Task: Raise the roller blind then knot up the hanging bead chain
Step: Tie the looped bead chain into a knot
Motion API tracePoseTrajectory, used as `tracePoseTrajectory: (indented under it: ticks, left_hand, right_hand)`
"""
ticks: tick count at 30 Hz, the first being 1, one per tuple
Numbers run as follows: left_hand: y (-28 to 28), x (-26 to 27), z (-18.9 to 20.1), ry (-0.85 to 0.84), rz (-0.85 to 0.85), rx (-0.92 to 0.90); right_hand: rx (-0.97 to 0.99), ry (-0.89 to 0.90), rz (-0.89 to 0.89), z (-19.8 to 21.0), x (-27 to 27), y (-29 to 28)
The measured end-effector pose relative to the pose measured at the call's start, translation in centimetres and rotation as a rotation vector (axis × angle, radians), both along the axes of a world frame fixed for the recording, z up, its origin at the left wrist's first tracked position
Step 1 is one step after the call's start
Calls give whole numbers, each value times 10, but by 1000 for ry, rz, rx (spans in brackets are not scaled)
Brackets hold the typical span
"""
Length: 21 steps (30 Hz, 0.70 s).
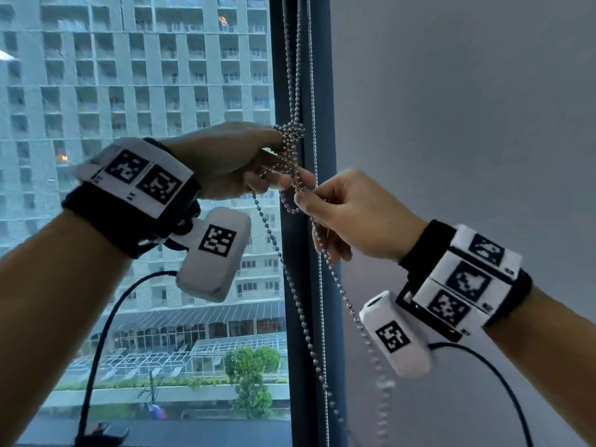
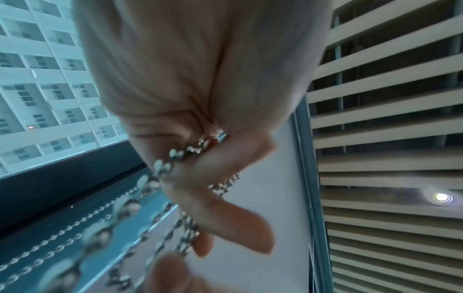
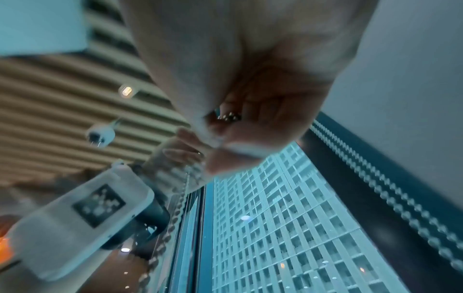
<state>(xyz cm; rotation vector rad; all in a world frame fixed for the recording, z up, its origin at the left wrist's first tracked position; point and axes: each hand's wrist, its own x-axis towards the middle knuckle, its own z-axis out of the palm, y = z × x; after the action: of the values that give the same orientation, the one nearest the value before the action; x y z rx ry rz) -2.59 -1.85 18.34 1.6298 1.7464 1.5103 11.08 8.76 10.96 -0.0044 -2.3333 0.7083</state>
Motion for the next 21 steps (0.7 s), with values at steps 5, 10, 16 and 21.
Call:
tracePoseTrajectory:
  ticks: [5,10,16,21]
  left_hand:
    - [1,-21,7,124,123,-35]
    - [-2,-24,14,220,192,-9]
    - [-13,-12,6,70,30,1]
    - [-12,-10,8,-17,-76,-2]
  right_hand:
    - [-286,-219,425,4,16,-8]
    - [-221,-148,426,21,23,-2]
    - [120,-156,230,-1,18,1]
    - [327,-377,93,-45,-2,-5]
